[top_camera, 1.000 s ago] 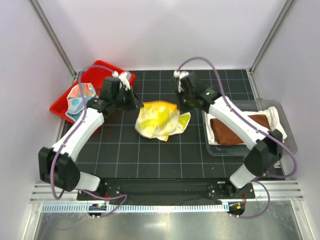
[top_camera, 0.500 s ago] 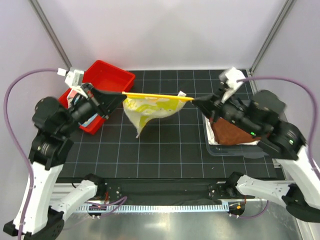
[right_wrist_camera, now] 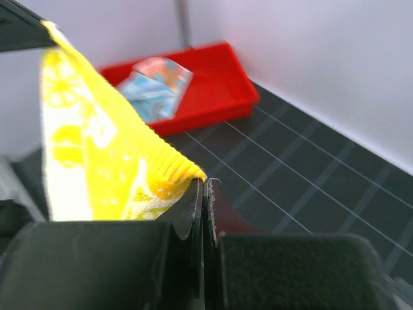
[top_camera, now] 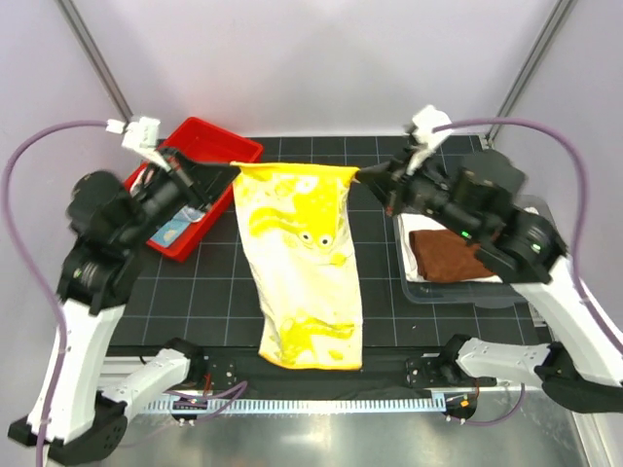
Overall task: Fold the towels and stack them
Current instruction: Flatten out the crumpled towel
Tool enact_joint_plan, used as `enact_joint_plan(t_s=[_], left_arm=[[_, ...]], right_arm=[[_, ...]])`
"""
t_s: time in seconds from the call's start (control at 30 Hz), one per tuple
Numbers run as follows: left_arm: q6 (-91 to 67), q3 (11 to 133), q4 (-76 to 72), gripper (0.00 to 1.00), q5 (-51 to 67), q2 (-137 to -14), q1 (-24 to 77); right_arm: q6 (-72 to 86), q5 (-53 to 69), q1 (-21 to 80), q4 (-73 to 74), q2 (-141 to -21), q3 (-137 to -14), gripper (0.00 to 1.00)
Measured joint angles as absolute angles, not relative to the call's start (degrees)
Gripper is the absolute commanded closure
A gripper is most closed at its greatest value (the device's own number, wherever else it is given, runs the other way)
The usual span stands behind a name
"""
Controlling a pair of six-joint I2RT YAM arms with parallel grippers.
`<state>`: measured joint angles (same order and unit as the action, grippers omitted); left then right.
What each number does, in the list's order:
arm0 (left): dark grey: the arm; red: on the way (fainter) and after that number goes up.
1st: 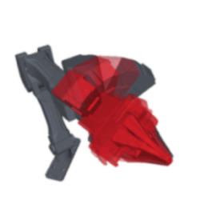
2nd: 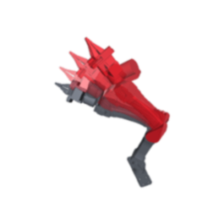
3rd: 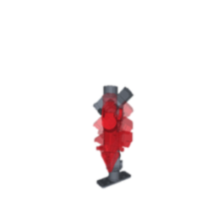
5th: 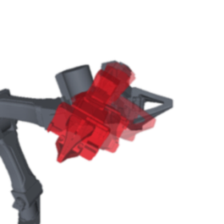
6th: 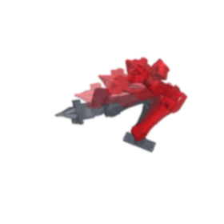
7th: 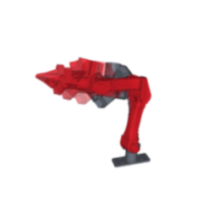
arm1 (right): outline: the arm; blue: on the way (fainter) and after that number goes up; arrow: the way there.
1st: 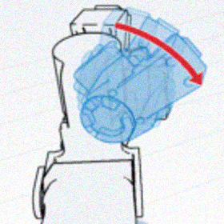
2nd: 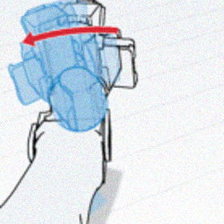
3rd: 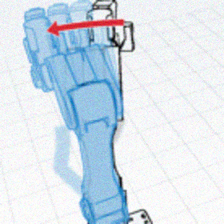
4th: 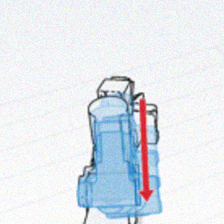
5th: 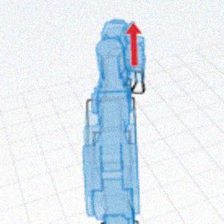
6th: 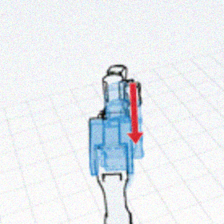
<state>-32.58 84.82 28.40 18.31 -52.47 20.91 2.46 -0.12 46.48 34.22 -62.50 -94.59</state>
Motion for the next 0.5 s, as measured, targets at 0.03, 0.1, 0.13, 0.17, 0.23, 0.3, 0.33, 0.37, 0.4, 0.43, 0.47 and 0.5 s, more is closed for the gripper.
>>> enact_joint_plan(t_s=[0.03,0.1,0.13,0.17,0.23,0.3,0.33,0.37,0.4,0.43,0.47,0.5], left_arm=[[-32.05,84.29,28.34,1.0,16.29,-54.43,20.86],[-30.94,82.24,27.75,1.0,13.1,-58.17,20.78],[-30.59,80.68,27.0,1.0,11.88,-60.12,20.67],[-30.06,79.44,26.35,1.0,11.05,-62.72,20.56],[-29.32,77.84,24.16,1.0,10.79,-69.19,20.56],[-28.14,77.67,21.21,1.0,11.33,-76.66,20.53],[-27.75,77.8,19.97,1.0,11.42,-79.64,20.29],[-27.14,78.67,18.7,1.0,11.81,-84.4,19.62],[-26.52,79.83,17.37,1.0,12.32,-88.42,18.96],[-26.11,81.47,16.47,1.0,12.84,-92.47,18.22],[-25.65,83.07,15.59,1.0,13.34,-95.53,17.56],[-24.77,85.17,14.37,1.0,14.24,-99.26,16.73]], right_arm=[[1.17,-1.91,45.65,34.26,-64.07,-94.06,0.99],[-0.71,-3.64,42.72,33.8,-67.0,-91.96,0.99],[-1.39,-3.57,40.38,33.36,-68.29,-90.52,0.99],[-1.96,-2.26,36.38,33.01,-70.32,-88.84,0.99],[-2.72,0.01,29.8,30.83,-74.87,-86.3,0.99],[-4.1,2.07,25.52,29.34,-80.71,-85.47,0.99],[-4.78,3.11,24.32,28.42,-83.24,-85.54,0.99],[-5.8,4.49,22.76,27.53,-87.22,-86.19,0.99],[-6.52,5.43,21.74,27.44,-90.85,-87.64,0.99],[-7.22,6.26,20.99,27.11,-94.15,-89.23,0.99],[-7.97,7.09,20.32,26.98,-97.95,-91.37,0.99],[-8.75,7.75,19.81,26.96,-101.54,-93.86,0.99]])
